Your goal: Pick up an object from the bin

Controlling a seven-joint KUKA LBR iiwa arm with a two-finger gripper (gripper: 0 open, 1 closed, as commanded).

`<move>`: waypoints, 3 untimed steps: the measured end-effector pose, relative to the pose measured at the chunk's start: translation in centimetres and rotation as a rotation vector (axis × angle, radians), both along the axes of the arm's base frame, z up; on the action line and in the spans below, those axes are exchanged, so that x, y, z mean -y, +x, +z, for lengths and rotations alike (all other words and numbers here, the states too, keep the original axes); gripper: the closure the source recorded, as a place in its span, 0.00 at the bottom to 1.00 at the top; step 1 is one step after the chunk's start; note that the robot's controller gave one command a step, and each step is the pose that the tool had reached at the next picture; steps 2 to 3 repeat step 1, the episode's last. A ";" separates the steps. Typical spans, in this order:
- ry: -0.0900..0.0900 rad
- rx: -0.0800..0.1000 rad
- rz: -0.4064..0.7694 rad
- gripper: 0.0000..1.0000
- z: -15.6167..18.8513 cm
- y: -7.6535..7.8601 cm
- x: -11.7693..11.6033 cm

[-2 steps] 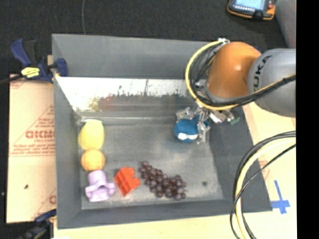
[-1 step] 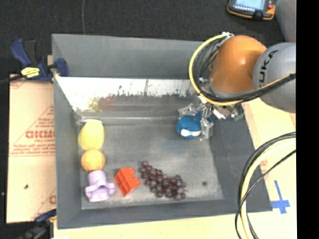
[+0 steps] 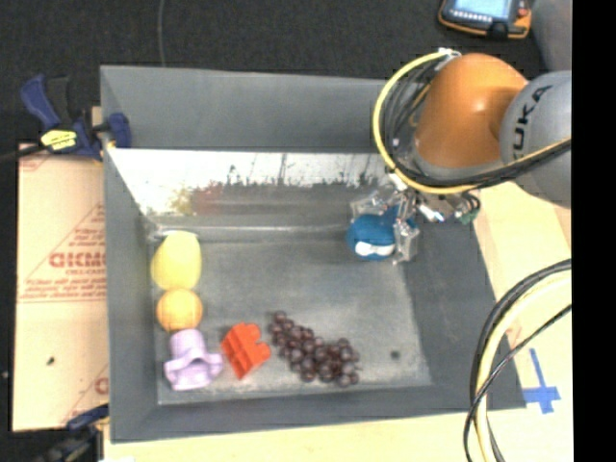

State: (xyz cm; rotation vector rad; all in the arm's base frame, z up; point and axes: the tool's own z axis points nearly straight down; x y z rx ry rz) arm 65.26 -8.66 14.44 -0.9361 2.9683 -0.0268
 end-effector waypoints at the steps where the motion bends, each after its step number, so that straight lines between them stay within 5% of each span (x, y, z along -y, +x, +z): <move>1: 0.000 0.000 -0.002 1.00 2.9 0.0 0.0; 3: 0.000 0.000 -0.002 1.00 2.9 0.0 0.0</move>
Offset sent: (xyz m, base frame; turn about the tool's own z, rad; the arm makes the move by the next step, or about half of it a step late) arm -0.0002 -0.0001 0.0452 0.0013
